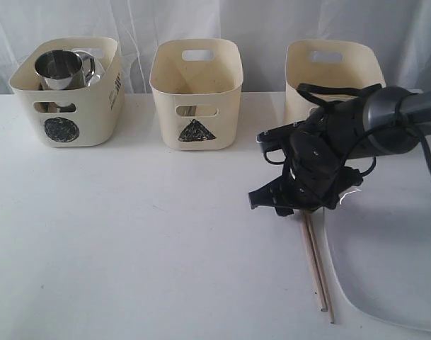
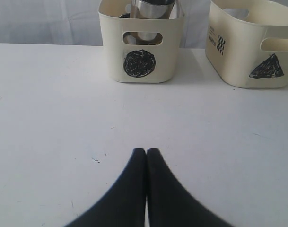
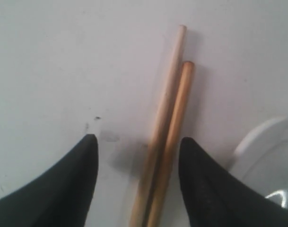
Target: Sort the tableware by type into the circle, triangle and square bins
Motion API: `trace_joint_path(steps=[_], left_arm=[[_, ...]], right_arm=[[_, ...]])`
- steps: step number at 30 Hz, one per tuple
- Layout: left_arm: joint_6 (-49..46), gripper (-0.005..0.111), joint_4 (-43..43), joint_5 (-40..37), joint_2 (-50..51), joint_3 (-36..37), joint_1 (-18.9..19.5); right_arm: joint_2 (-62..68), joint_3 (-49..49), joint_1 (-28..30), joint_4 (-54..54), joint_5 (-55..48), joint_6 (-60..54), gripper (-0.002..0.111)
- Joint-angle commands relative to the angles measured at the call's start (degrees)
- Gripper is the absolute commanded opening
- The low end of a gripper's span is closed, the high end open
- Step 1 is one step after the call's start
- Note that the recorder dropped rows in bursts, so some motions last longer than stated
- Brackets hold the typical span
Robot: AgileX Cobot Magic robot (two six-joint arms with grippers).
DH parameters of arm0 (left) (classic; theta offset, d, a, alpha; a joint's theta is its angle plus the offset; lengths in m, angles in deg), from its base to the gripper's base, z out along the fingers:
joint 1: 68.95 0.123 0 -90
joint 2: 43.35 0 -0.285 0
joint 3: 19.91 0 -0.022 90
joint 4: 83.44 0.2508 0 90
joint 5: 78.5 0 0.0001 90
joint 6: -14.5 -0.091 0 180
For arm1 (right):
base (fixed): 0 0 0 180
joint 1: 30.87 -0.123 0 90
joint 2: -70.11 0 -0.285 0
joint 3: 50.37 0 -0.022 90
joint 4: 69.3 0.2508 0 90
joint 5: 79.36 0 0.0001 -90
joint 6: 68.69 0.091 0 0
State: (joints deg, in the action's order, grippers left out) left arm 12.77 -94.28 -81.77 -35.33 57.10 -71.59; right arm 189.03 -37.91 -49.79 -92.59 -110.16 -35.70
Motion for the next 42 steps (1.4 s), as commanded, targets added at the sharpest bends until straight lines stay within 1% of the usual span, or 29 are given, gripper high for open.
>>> trace_joint_path(steps=[1, 8, 10, 12, 15, 19, 22, 25, 28, 35, 39, 42], left_arm=[[0.2, 0.000, -0.1, 0.3, -0.2, 0.2, 0.2], [0.2, 0.000, -0.1, 0.3, -0.2, 0.2, 0.2], [0.2, 0.000, -0.1, 0.3, -0.2, 0.2, 0.2], [0.2, 0.000, -0.1, 0.3, -0.2, 0.2, 0.2], [0.2, 0.000, -0.1, 0.3, -0.2, 0.2, 0.2], [0.2, 0.000, -0.1, 0.3, -0.2, 0.2, 0.2], [0.2, 0.000, -0.1, 0.3, -0.2, 0.2, 0.2], [0.2, 0.000, -0.1, 0.3, -0.2, 0.2, 0.2], [0.2, 0.000, -0.1, 0.3, -0.2, 0.2, 0.2], [0.2, 0.000, -0.1, 0.3, -0.2, 0.2, 0.2], [0.2, 0.000, -0.1, 0.3, -0.2, 0.2, 0.2], [0.2, 0.000, -0.1, 0.3, -0.2, 0.2, 0.2]], right_arm=[[1.3, 0.2, 1.0, 0.4, 0.6, 0.2, 0.050], [3.0, 0.2, 1.9, 0.7, -0.3, 0.2, 0.050], [3.5, 0.2, 1.9, 0.7, -0.6, 0.2, 0.048], [4.0, 0.2, 1.9, 1.0, -0.8, 0.2, 0.042], [4.4, 0.2, 1.9, 2.9, -0.8, 0.2, 0.030], [4.6, 0.2, 1.9, 4.8, -0.6, 0.2, 0.017], [4.6, 0.2, 1.9, 8.1, -0.8, 0.0, 0.008], [4.6, 0.2, 1.8, 13.4, -0.7, -5.4, 0.001], [4.6, 0.2, 1.0, 15.7, -0.7, -10.8, 0.000], [2.2, 0.2, -0.5, 15.8, -1.6, -12.2, 0.000], [-3.1, 0.8, -1.4, 14.8, 0.6, -12.3, 0.000], [-8.7, 3.4, -1.8, 14.4, 4.7, -12.3, 0.000]])
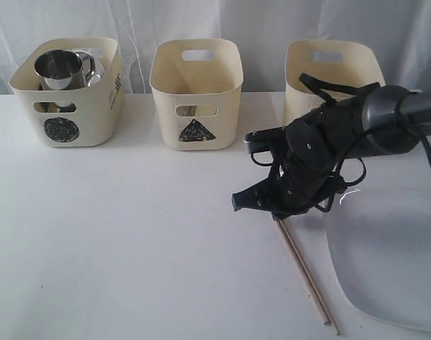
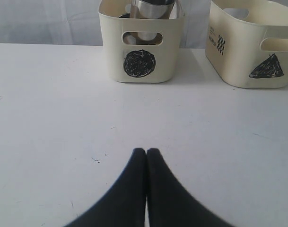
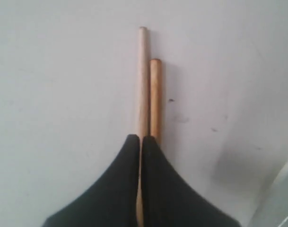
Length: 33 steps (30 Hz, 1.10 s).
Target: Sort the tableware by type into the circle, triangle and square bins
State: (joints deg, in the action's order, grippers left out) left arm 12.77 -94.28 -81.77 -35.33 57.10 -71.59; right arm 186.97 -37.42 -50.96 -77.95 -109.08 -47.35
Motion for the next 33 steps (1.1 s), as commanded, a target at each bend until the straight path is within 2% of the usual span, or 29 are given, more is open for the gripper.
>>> trace_joint_path(steps=[1, 3, 7, 9, 11, 13, 15, 24, 33], left_arm=[[0.2, 0.000, -0.1, 0.3, -0.2, 0.2, 0.2], [0.2, 0.000, -0.1, 0.3, -0.2, 0.2, 0.2], [0.2, 0.000, -0.1, 0.3, -0.2, 0.2, 0.2], [0.2, 0.000, -0.1, 0.3, -0.2, 0.2, 0.2], [0.2, 0.000, -0.1, 0.3, -0.2, 0.2, 0.2], [0.2, 0.000, -0.1, 0.3, -0.2, 0.2, 0.2], [0.2, 0.000, -0.1, 0.3, -0.2, 0.2, 0.2], [0.2, 0.000, -0.1, 0.3, -0.2, 0.2, 0.2], [0.2, 0.000, -0.1, 0.3, -0.2, 0.2, 0.2]], right_arm=[[-8.6, 4.3, -0.9, -0.2, 5.6, -0.7, 0.000], [-12.5, 7.6, -0.9, -0.2, 9.8, -0.7, 0.000], [-13.5, 9.9, -0.6, -1.9, 6.3, -0.7, 0.001], [-13.5, 10.4, -0.6, -1.9, 5.3, -0.7, 0.009], [-13.5, 10.4, -0.6, -1.9, 4.0, -0.7, 0.028], [-13.5, 10.4, -0.6, -1.9, 4.0, -0.7, 0.041], [-13.0, 10.6, -0.6, -1.8, 4.0, -0.7, 0.046], [-3.6, 11.5, -1.0, -1.4, 4.1, -0.7, 0.046], [-2.2, 11.5, -1.6, 1.5, 4.1, -0.8, 0.045]])
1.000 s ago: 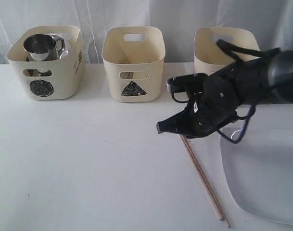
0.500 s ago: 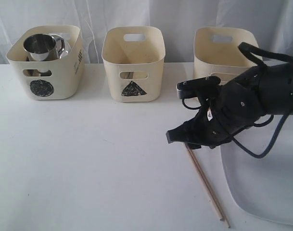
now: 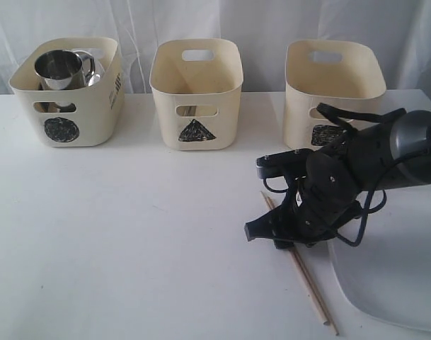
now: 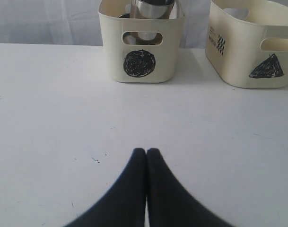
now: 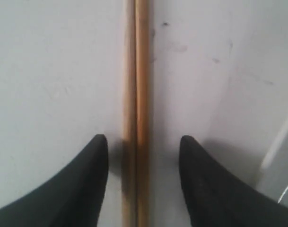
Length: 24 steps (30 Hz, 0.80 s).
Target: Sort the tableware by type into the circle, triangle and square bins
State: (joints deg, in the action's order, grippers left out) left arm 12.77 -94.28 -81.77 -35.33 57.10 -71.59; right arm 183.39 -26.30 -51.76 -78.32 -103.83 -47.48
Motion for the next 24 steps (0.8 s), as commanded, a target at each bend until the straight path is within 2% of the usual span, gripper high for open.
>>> trace_joint_path(steps=[1, 3, 9, 20, 24], left_arm=[[0.2, 0.000, -0.1, 0.3, -0.2, 0.2, 0.2], [0.2, 0.000, -0.1, 0.3, -0.2, 0.2, 0.2], [0.2, 0.000, -0.1, 0.3, -0.2, 0.2, 0.2], [0.2, 0.000, -0.1, 0.3, -0.2, 0.2, 0.2], [0.2, 0.000, -0.1, 0.3, -0.2, 0.2, 0.2]], right_arm=[[1.4, 0.4, -0.9, 2.2, -1.2, -0.7, 0.043], [1.5, 0.5, -1.4, 2.8, -1.3, -0.7, 0.037], [1.8, 0.5, -1.9, 3.5, -0.6, -0.7, 0.001], [-8.6, 0.3, -1.6, 4.6, 9.3, 2.2, 0.000], [-11.7, -2.0, -1.1, 5.2, 9.3, 2.5, 0.000]])
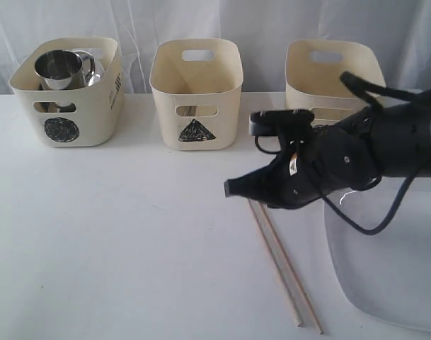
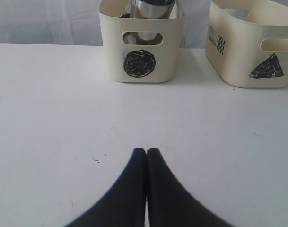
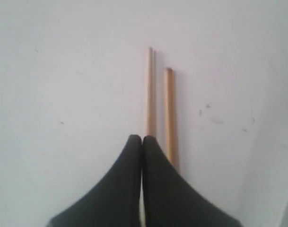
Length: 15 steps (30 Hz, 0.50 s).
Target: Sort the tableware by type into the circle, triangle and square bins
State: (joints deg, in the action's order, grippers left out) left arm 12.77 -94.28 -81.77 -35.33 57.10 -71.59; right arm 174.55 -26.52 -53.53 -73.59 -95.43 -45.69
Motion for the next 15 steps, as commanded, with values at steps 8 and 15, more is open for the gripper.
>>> trace_joint_path(steps=[8, 15], left_arm=[[0.2, 0.000, -0.1, 0.3, -0.2, 0.2, 0.2], [0.2, 0.000, -0.1, 0.3, -0.2, 0.2, 0.2]], right_arm=[[-2.3, -2.5, 1.0, -0.4, -8.1, -0.3, 0.000], [0.3, -2.5, 1.0, -1.9, -9.1, -0.3, 0.022]])
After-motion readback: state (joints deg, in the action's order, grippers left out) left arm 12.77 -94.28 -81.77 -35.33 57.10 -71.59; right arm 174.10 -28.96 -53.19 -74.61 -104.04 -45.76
